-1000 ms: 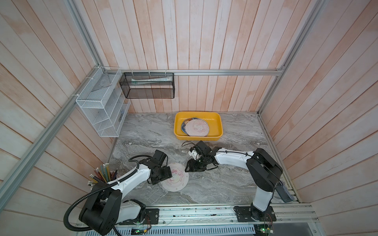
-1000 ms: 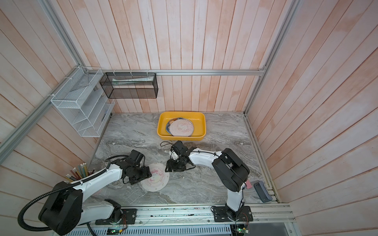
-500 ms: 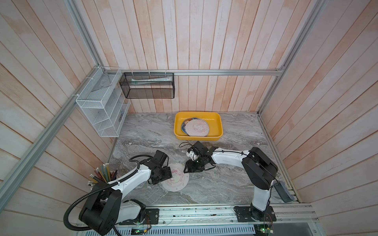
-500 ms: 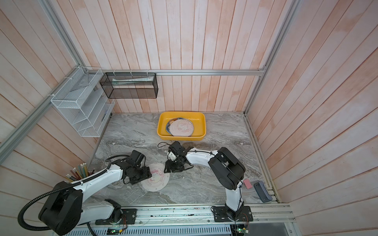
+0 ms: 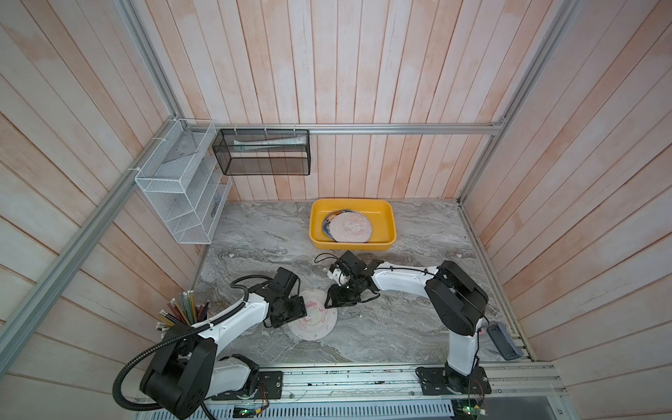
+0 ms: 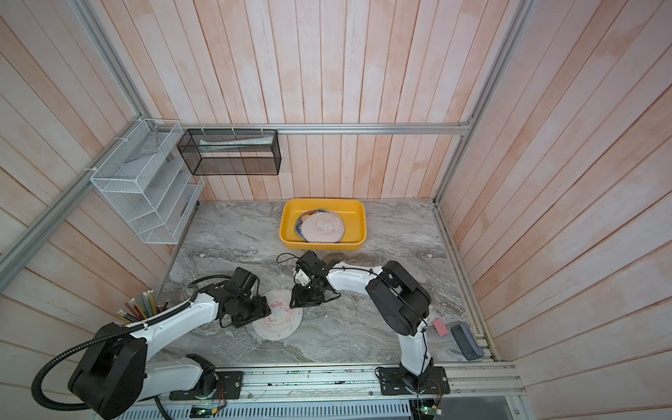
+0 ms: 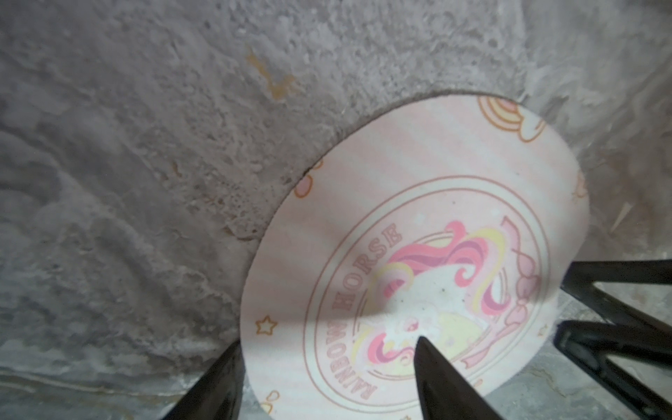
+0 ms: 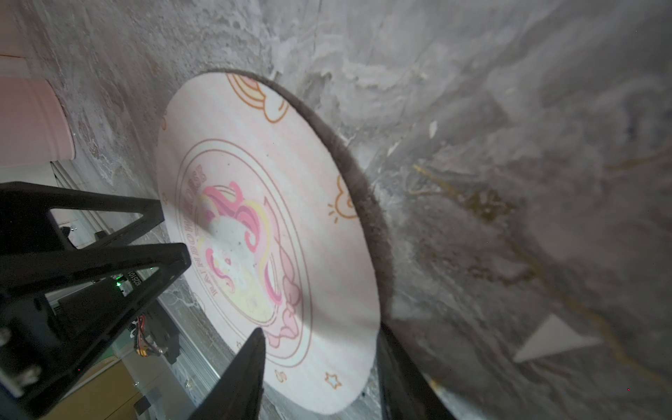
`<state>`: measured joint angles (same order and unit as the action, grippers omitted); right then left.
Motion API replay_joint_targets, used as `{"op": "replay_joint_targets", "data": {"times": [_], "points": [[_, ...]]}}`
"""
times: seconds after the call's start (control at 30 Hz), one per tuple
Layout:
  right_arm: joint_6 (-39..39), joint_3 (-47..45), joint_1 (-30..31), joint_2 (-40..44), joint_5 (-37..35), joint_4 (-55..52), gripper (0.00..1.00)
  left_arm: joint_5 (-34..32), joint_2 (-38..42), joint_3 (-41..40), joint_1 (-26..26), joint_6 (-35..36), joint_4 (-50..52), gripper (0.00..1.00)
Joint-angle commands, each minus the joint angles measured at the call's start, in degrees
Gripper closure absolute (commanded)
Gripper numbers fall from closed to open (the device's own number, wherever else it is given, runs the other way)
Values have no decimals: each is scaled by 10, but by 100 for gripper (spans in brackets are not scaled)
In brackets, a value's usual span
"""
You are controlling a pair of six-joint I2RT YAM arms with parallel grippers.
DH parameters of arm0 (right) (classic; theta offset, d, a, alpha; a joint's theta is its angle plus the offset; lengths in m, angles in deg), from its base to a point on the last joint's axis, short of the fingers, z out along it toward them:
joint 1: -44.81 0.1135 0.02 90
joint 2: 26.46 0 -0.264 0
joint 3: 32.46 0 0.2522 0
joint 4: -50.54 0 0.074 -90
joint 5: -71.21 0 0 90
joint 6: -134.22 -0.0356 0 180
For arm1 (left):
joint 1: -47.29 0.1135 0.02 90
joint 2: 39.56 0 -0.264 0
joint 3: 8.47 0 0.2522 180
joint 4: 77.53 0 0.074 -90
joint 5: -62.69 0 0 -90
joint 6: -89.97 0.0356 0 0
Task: Put the coasters into the storage box
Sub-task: Pick up the coaster from the center of the board.
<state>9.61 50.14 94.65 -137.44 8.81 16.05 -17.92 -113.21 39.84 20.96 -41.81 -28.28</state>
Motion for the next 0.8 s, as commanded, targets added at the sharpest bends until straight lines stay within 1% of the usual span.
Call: {"op": "replay_joint_targets", "data": {"times": [0.0, 0.07, 0.2, 0.37, 0.47, 0.57, 0.77], "points": [[6, 4, 7, -20, 6, -18, 55, 31, -27, -37, -6, -3, -13, 26], [6, 3, 6, -20, 9, -14, 62, 31, -27, -36, -7, -3, -13, 26], [7, 3, 7, -22, 17, -9, 70, 31, -27, -37, -6, -3, -14, 26], [8, 0, 6, -15, 18, -2, 89, 30, -24, -37, -7, -4, -13, 26], [8, -4, 1, 0, 18, 2, 96, 26, -19, -33, -7, -5, -13, 24], [9, -4, -7, 23, 15, 1, 100, 23, -10, -24, -7, -7, -13, 18], [34, 47, -27, 67, -13, -65, 100, -4, 13, 8, -4, -2, -13, 2]]}}
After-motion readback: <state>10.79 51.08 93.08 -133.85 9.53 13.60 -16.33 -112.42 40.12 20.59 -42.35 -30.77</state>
